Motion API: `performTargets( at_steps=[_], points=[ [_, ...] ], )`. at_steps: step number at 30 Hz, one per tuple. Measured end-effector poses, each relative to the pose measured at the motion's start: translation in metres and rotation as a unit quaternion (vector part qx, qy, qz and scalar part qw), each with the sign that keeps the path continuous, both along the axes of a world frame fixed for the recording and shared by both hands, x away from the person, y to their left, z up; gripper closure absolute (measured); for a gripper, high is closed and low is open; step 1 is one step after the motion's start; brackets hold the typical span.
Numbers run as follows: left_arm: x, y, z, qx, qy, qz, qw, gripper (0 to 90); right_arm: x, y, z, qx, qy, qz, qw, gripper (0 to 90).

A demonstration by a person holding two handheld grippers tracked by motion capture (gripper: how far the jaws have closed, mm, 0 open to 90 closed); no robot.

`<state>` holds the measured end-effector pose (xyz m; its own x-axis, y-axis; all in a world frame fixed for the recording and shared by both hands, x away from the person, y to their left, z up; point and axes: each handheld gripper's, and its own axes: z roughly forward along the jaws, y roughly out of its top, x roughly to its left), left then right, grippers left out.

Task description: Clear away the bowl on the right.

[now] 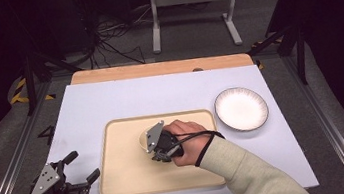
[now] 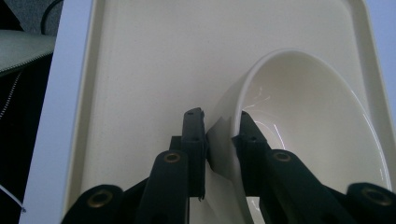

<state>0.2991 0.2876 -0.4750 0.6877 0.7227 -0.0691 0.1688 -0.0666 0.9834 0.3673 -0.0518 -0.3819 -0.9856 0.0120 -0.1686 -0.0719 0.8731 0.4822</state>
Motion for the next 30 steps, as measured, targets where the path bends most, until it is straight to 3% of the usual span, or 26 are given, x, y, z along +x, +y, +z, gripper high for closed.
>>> performTargets(
  at_steps=[8, 11, 18, 25, 30],
  points=[
    [0.000, 0.000, 0.000, 0.000, 0.000, 0.000, 1.0000, 0.2, -0.004, 0.001, -0.002, 0.000, -0.002, 0.000, 1.0000, 78.8],
    [0.000, 0.000, 0.000, 0.000, 0.000, 0.000, 1.0000, 0.2, -0.006, 0.000, -0.002, 0.015, 0.013, 0.002, 0.9998, 77.1],
    [0.000, 0.000, 0.000, 0.000, 0.000, 0.000, 1.0000, 0.2, -0.008, 0.002, -0.005, 0.007, 0.016, 0.005, 0.9998, 77.0],
    [0.000, 0.000, 0.000, 0.002, 0.002, 0.000, 1.0000, 0.2, -0.009, 0.001, -0.013, 0.004, 0.032, -0.003, 0.9995, 69.8],
    [0.000, 0.000, 0.000, 0.002, 0.003, 0.000, 1.0000, 0.2, -0.009, -0.001, -0.006, 0.034, 0.051, -0.022, 0.9979, 58.9]
  ],
)
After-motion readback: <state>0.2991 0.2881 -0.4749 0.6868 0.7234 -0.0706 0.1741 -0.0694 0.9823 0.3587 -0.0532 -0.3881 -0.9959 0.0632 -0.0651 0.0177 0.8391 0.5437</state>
